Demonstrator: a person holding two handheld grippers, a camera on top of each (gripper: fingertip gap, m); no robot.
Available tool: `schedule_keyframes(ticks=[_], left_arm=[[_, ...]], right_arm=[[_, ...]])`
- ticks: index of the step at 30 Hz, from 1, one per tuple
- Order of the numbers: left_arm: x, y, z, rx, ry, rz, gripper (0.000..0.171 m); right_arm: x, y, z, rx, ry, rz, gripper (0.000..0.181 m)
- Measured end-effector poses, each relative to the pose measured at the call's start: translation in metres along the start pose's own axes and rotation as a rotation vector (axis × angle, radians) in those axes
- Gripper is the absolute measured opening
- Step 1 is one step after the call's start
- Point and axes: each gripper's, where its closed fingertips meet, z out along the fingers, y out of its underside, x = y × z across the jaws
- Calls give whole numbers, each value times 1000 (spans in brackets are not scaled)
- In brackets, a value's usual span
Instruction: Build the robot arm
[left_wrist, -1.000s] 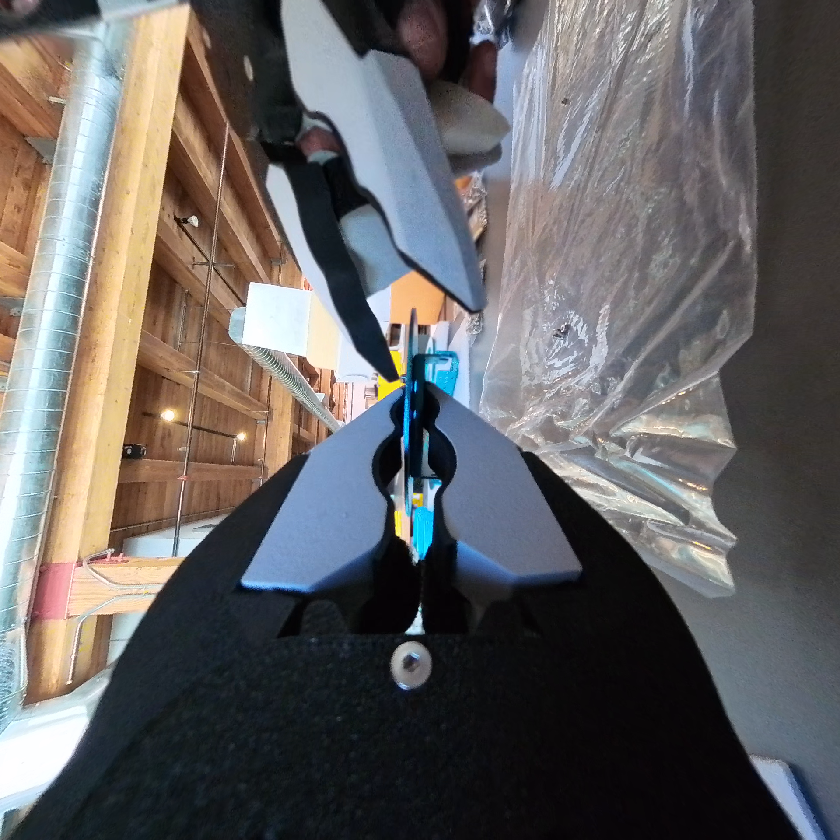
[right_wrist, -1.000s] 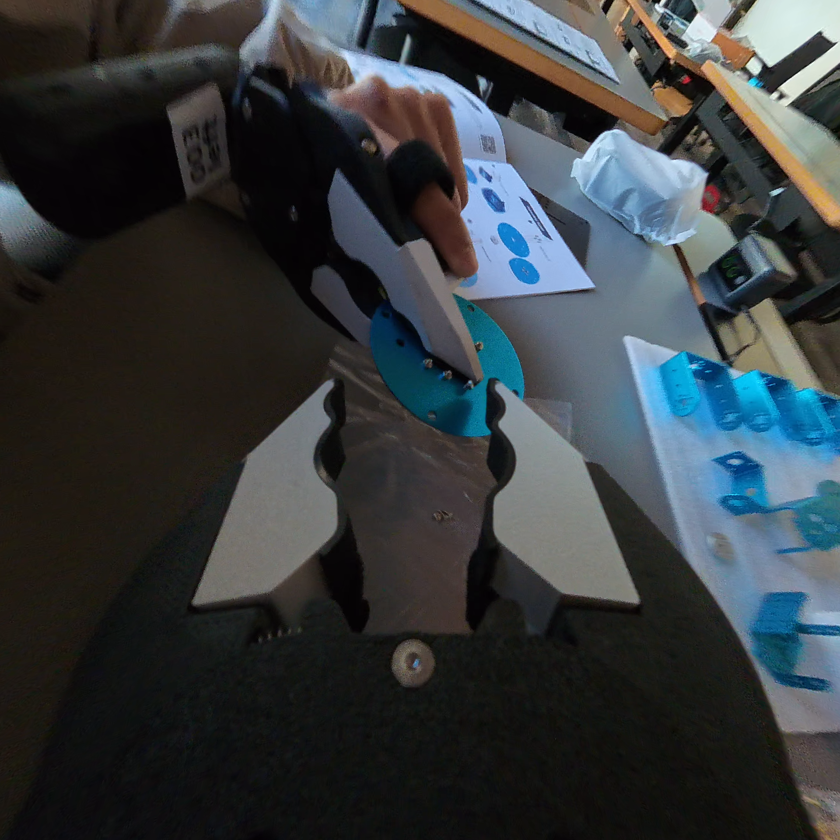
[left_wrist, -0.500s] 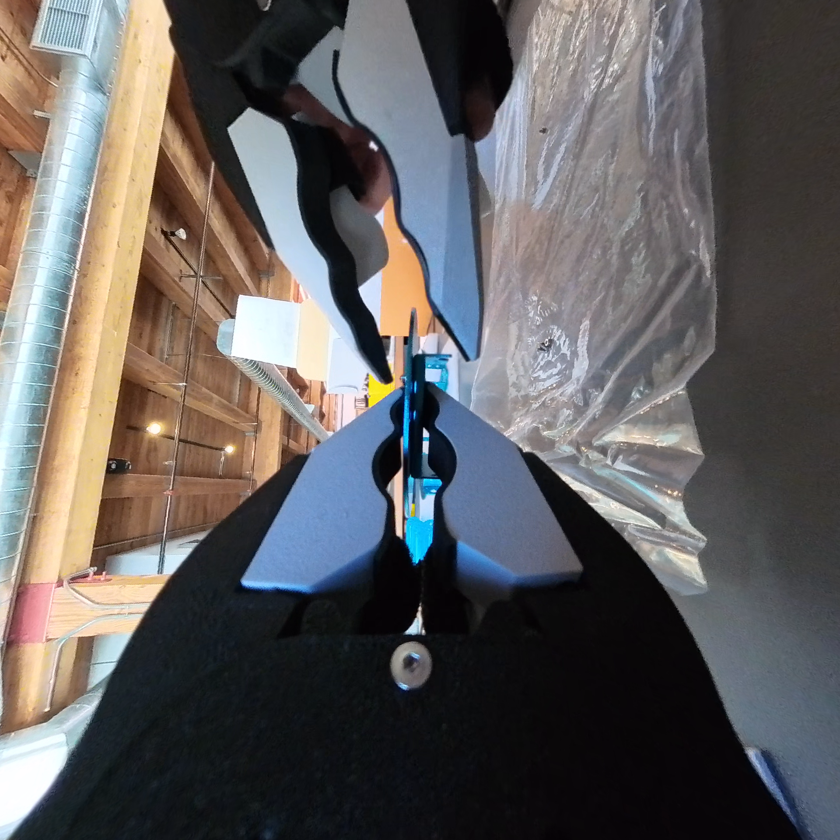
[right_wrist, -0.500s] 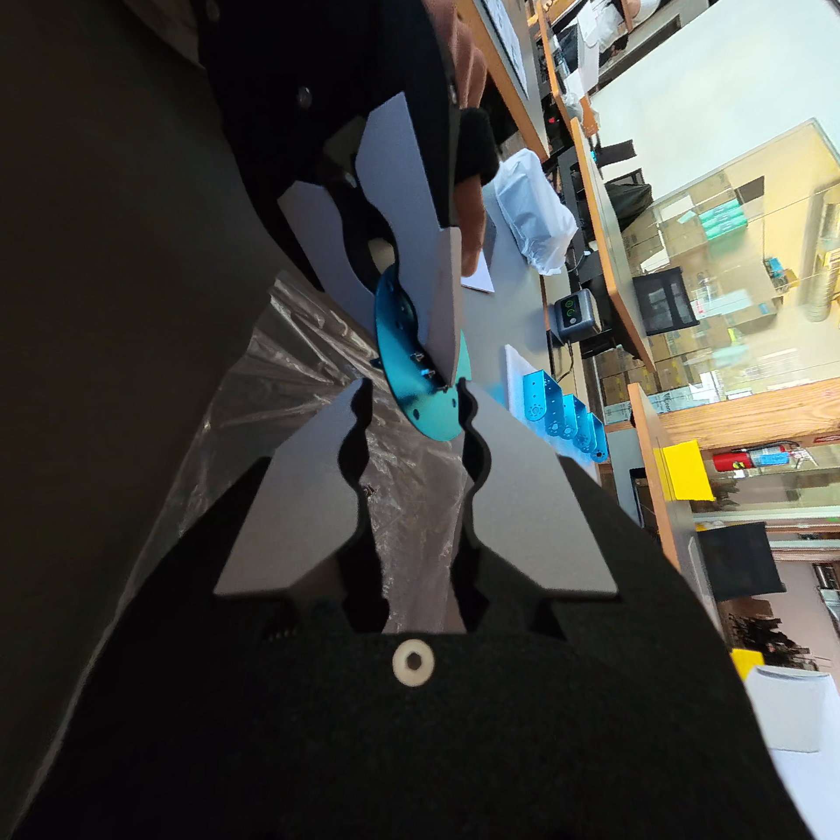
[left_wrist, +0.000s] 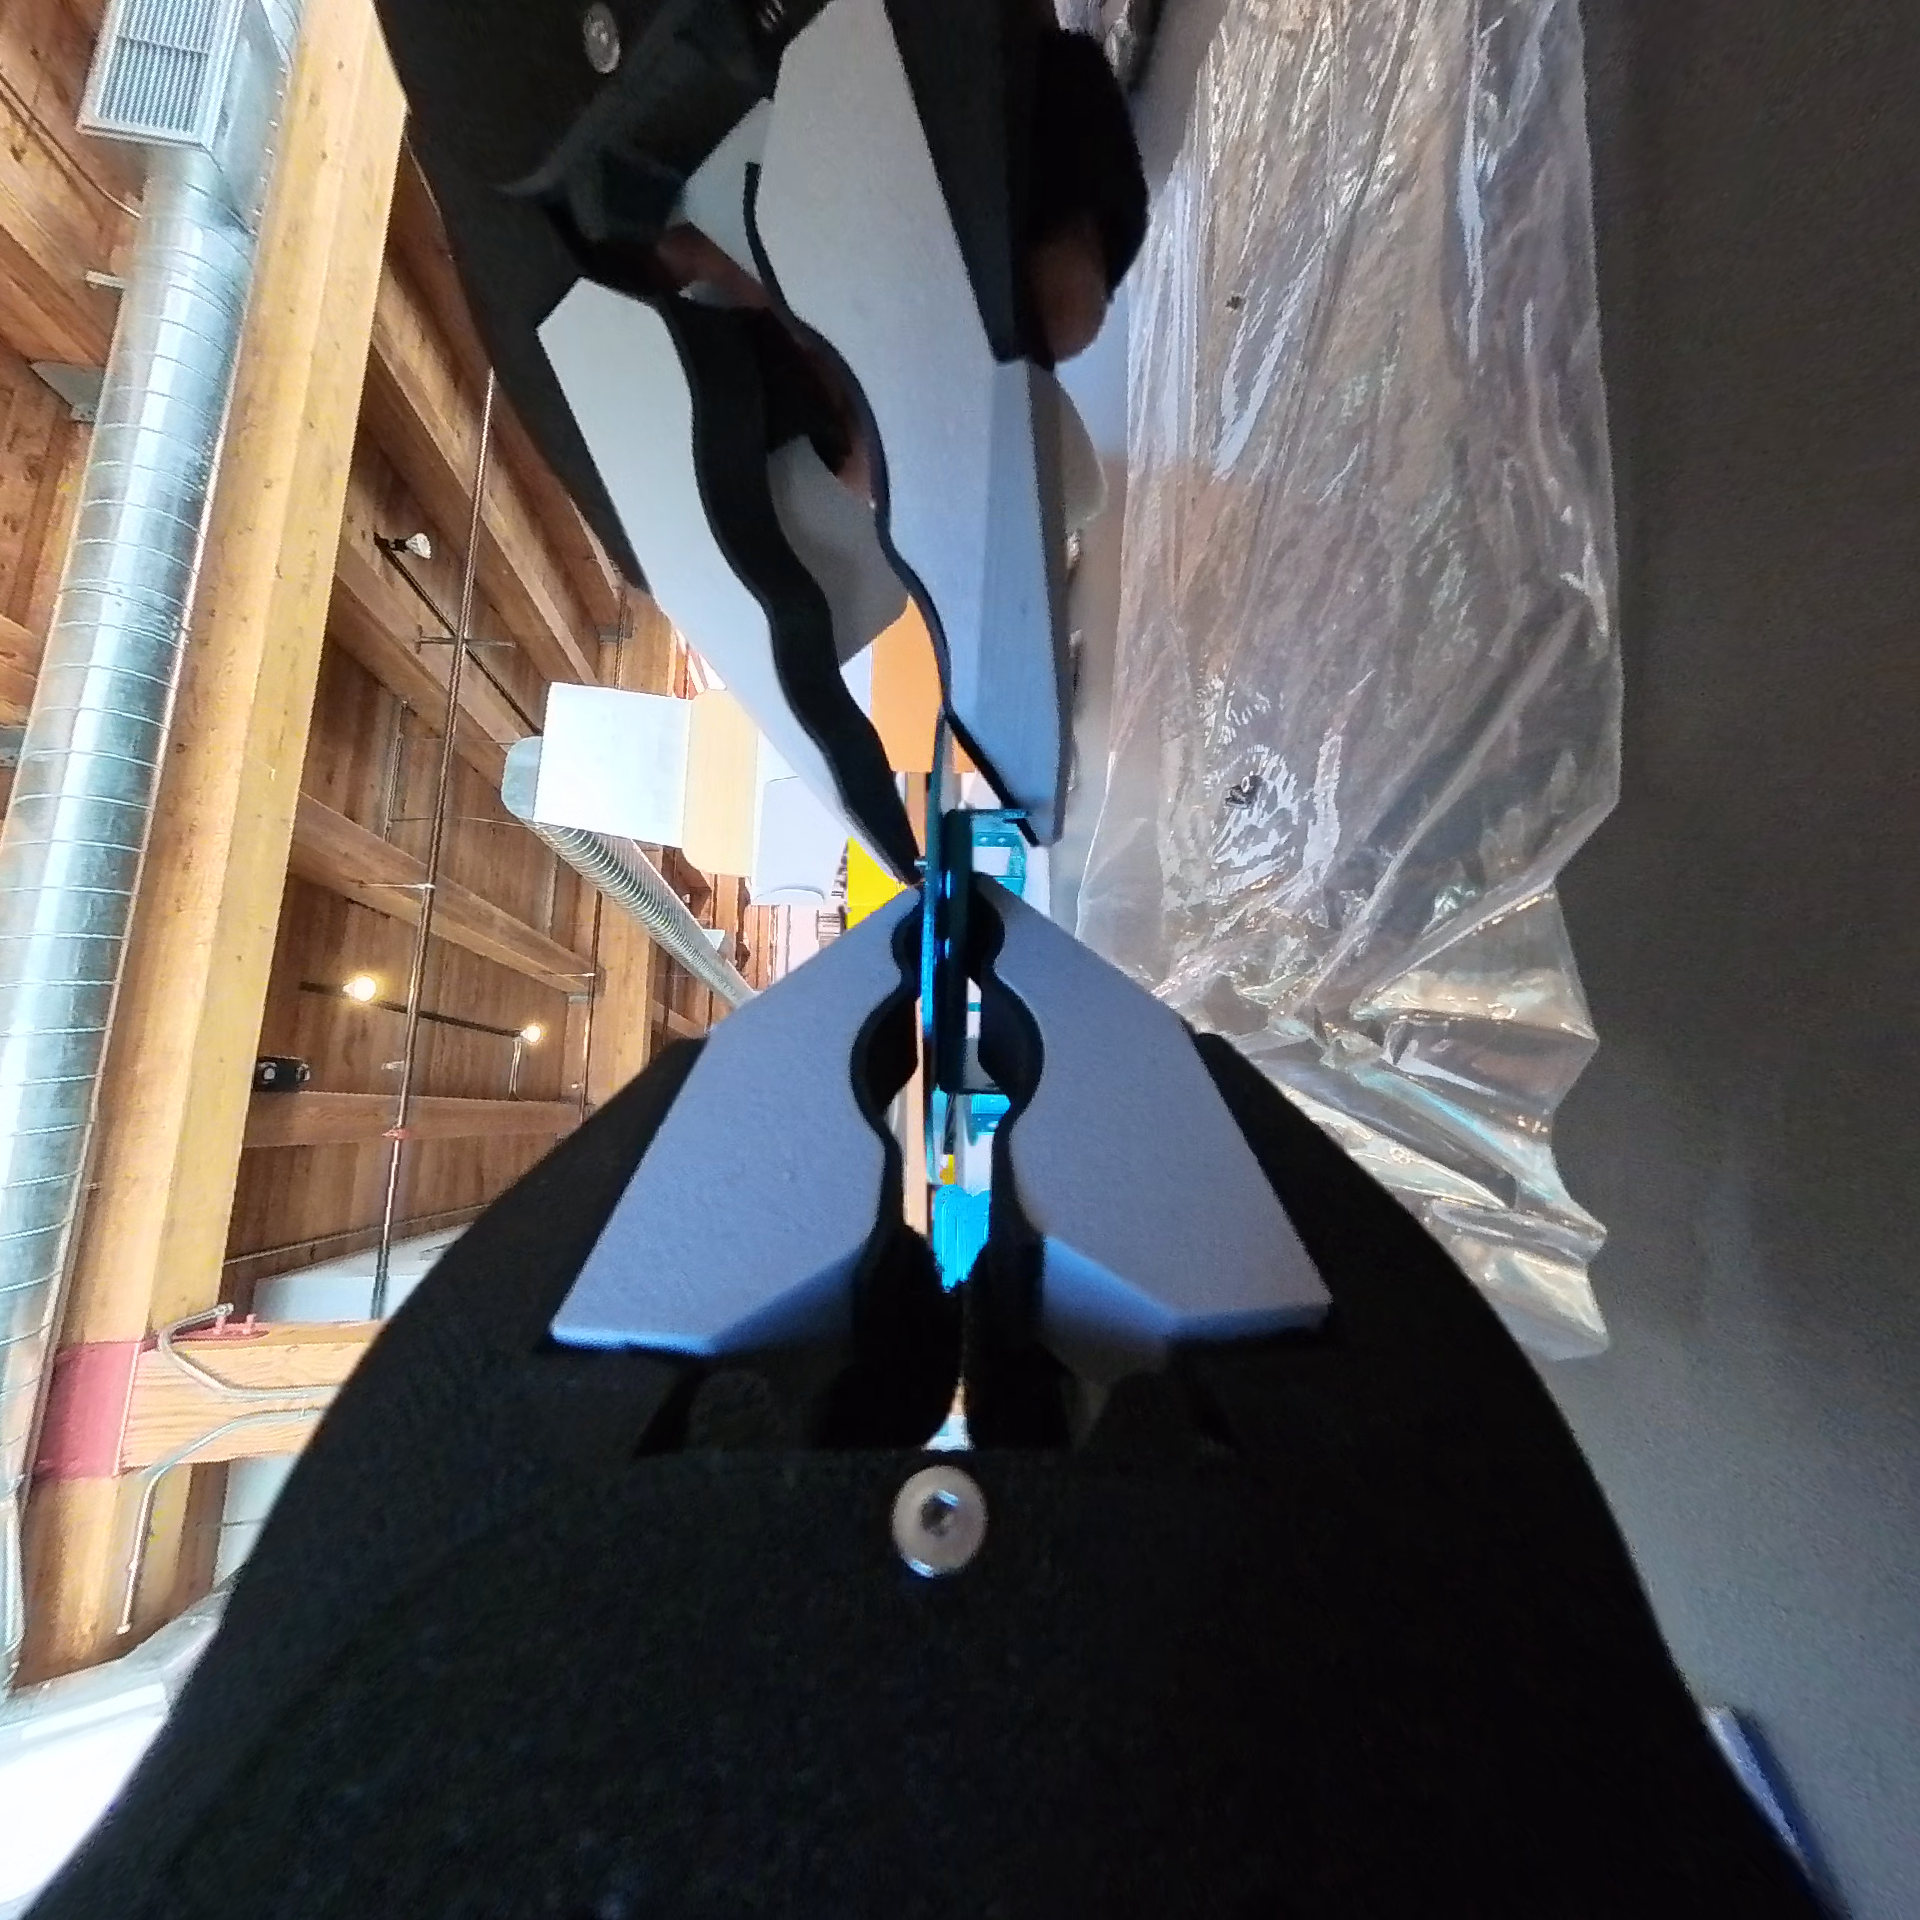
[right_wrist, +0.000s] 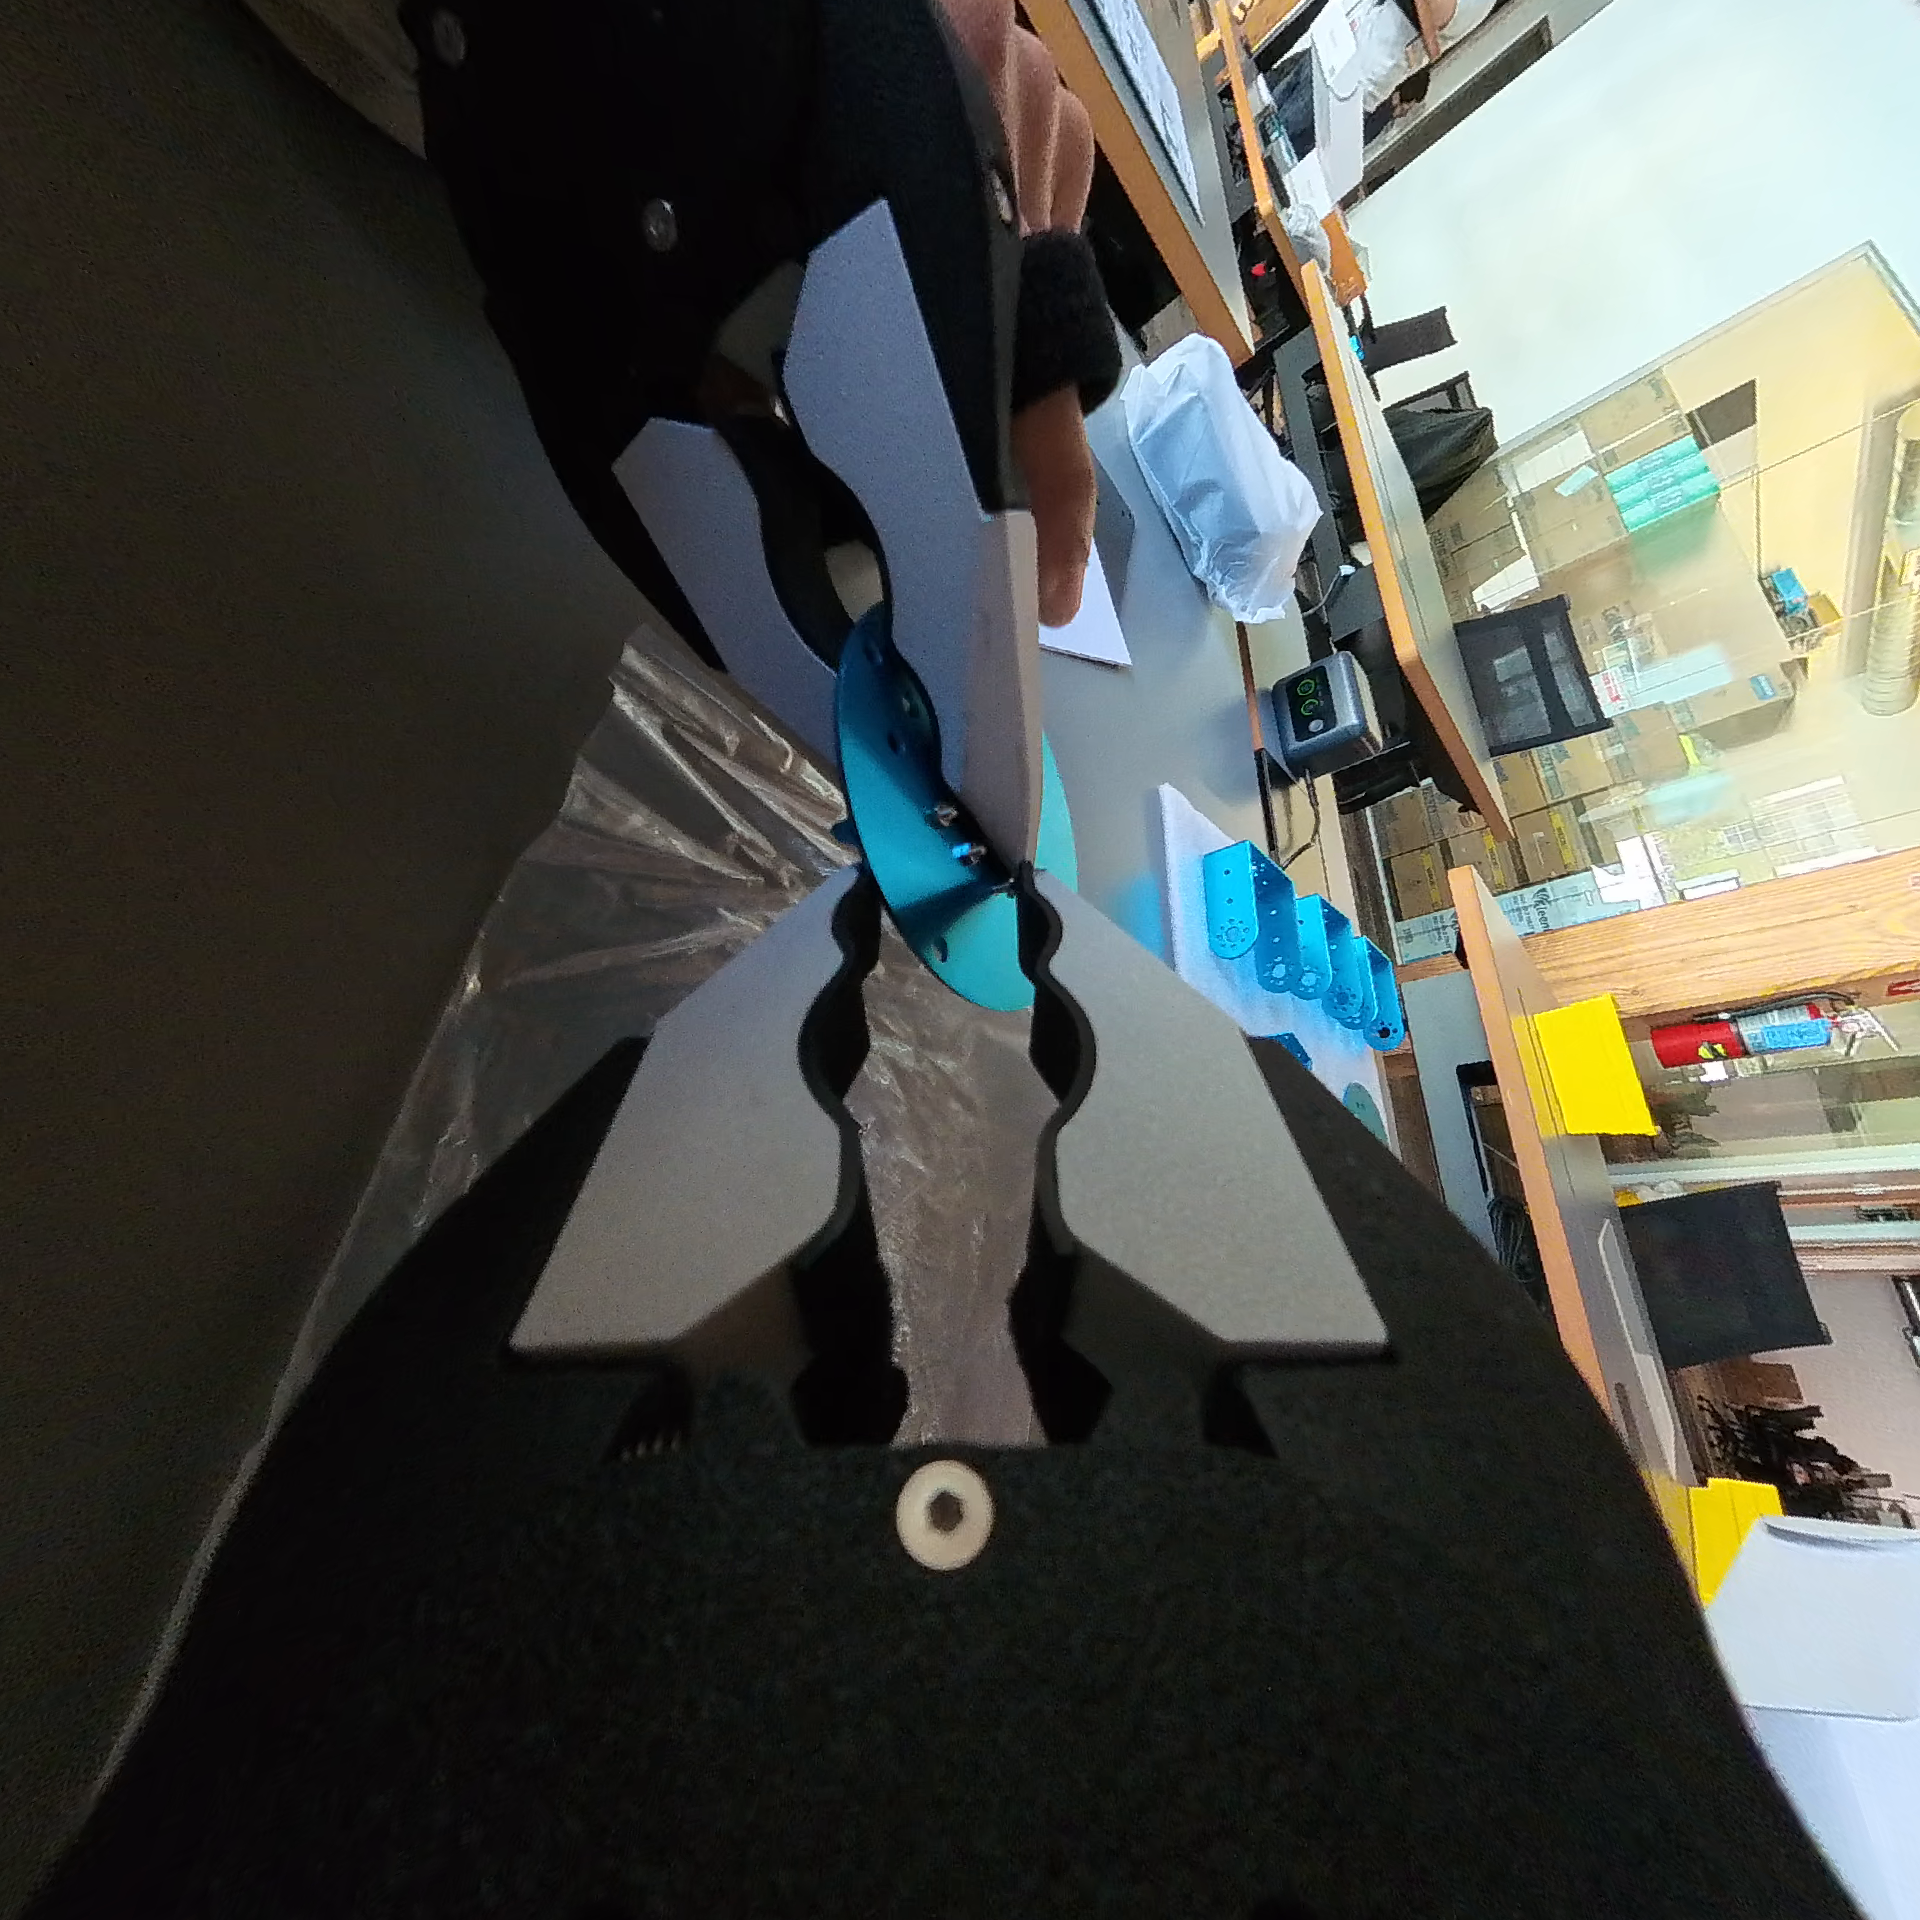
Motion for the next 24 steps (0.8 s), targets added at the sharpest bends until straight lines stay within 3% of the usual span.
schedule_keyframes(ticks=[14, 24], left_arm=[[-1, 2, 0, 6, 32, -101, 1], [0, 3, 1, 2, 27, -80, 1]], right_arm=[[4, 1, 2, -21, 96, -165, 21], [3, 3, 3, -15, 77, -126, 21]])
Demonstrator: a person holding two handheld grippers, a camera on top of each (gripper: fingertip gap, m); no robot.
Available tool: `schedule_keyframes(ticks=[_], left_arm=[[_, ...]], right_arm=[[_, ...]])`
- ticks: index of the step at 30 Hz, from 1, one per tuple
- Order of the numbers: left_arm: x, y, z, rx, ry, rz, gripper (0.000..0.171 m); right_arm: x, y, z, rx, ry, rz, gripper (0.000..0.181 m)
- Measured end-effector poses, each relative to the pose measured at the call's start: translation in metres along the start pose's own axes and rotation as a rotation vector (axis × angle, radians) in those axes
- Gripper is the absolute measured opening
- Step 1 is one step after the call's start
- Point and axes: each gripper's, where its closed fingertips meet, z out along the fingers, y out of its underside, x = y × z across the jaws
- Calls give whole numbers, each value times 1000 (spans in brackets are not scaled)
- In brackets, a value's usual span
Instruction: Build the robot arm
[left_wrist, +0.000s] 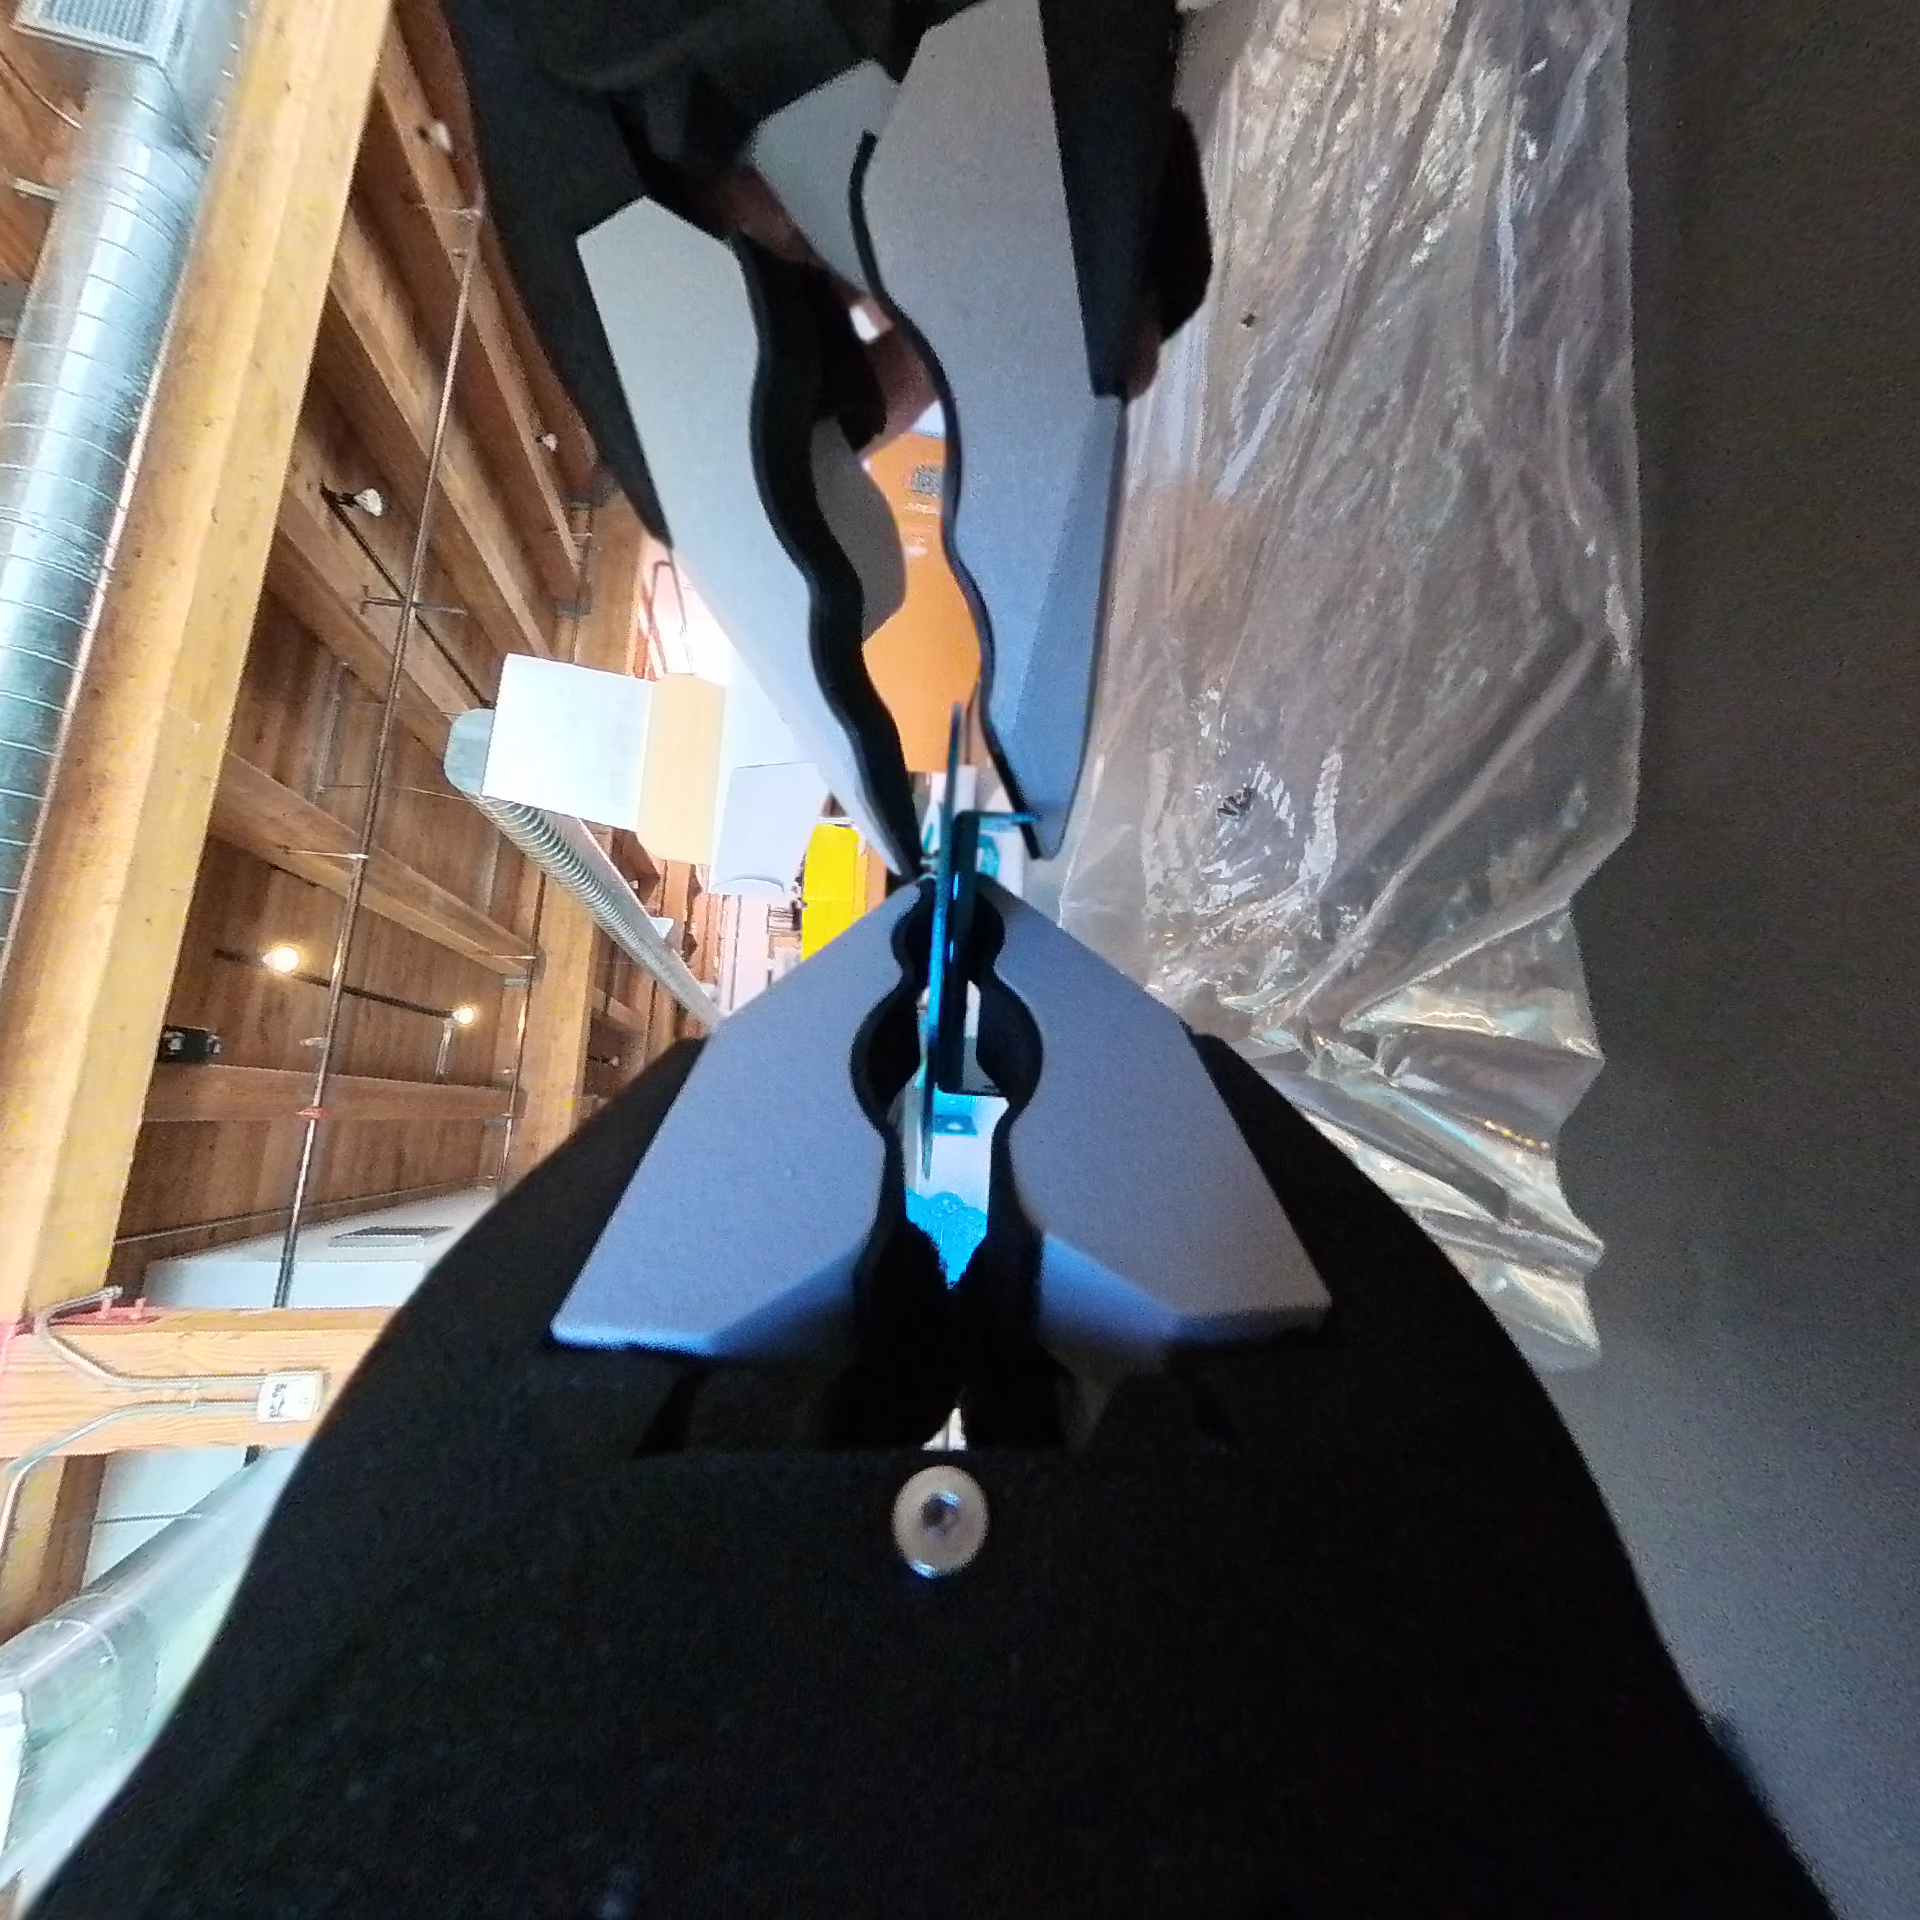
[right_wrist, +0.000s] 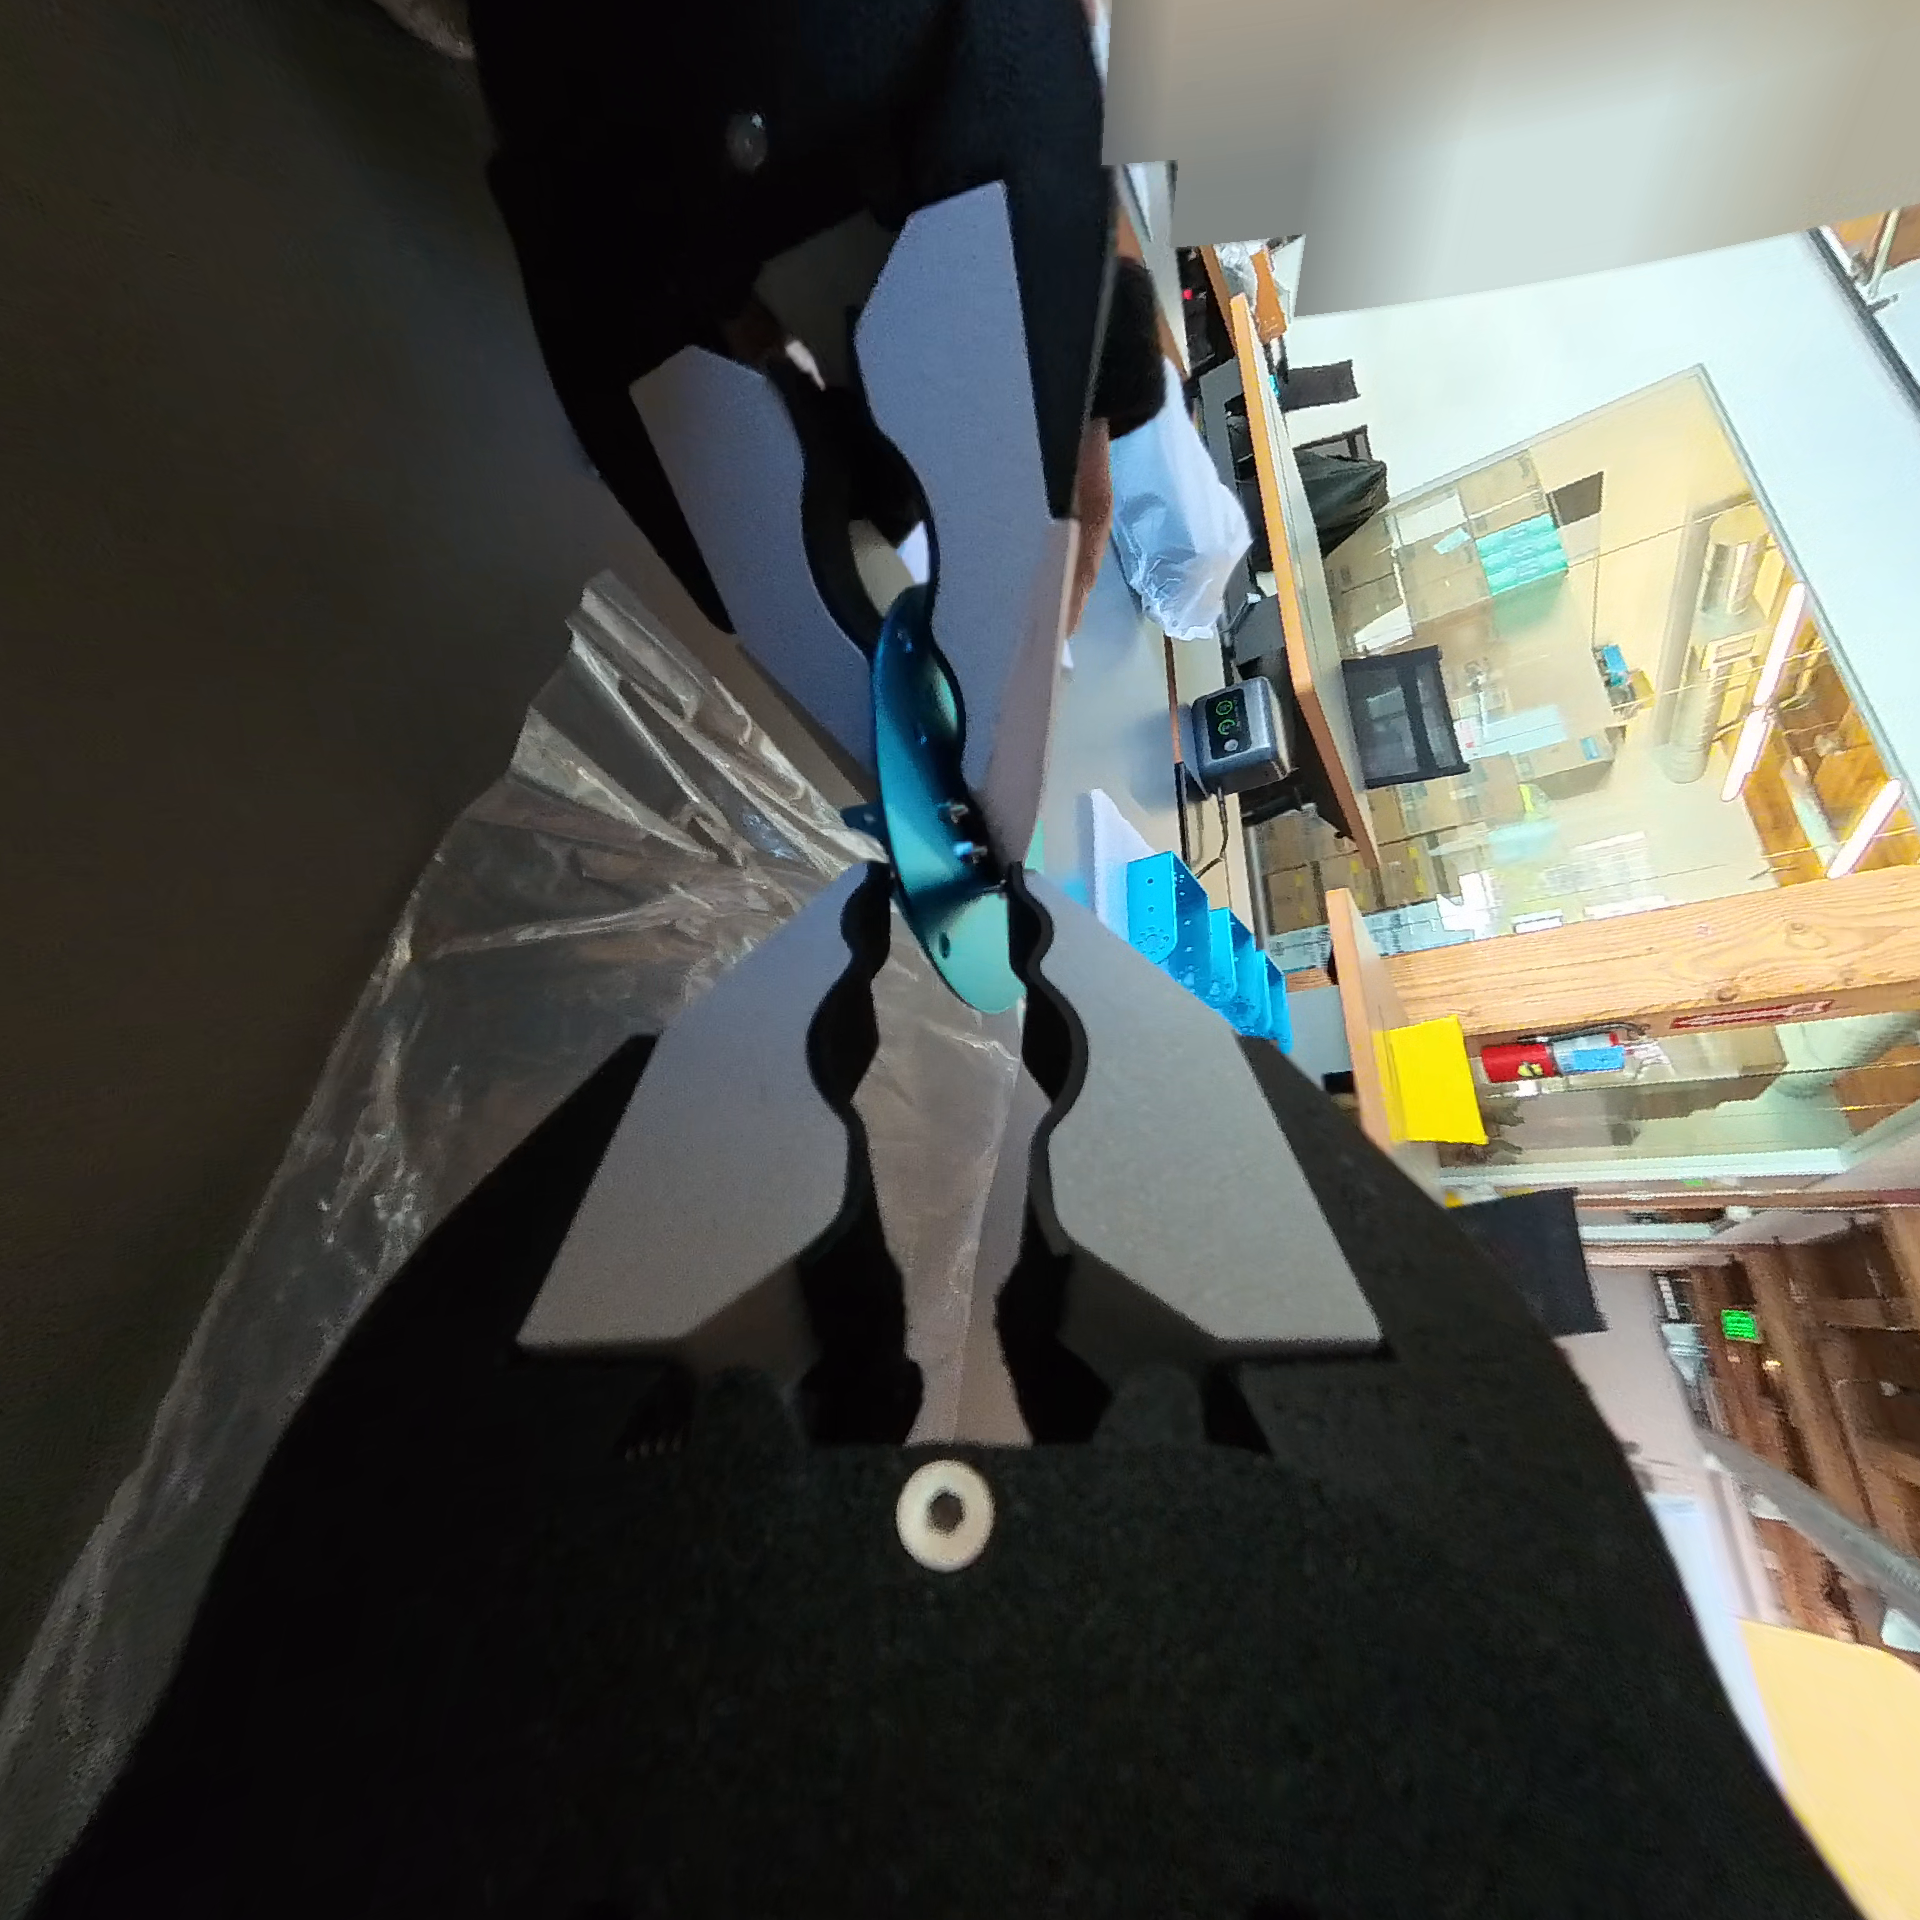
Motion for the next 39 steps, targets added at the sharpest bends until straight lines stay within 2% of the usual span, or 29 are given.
schedule_keyframes(ticks=[7, 9, 13, 17, 20, 27, 39], left_arm=[[-2, 0, 0, -9, -12, 24, 1], [0, -1, 0, -8, -12, 31, 1], [-2, -2, 0, -6, -34, 53, 1], [-3, -3, -1, -1, -37, 60, 1], [-3, -4, -1, 0, -40, 64, 1], [-4, -2, -1, -13, -46, 75, 1], [-4, 1, 0, -23, -41, 74, 1]], right_arm=[[6, -5, -6, 34, 4, 78, 30], [1, -3, -6, 36, -54, 130, 41], [-10, -12, -13, 125, -237, 352, 56], [-9, -13, -13, 171, -273, 455, 61], [-11, -8, -11, 152, -301, 503, 60], [-9, -15, -15, 208, -360, 616, 55], [-3, -13, -14, 195, -312, 587, 52]])
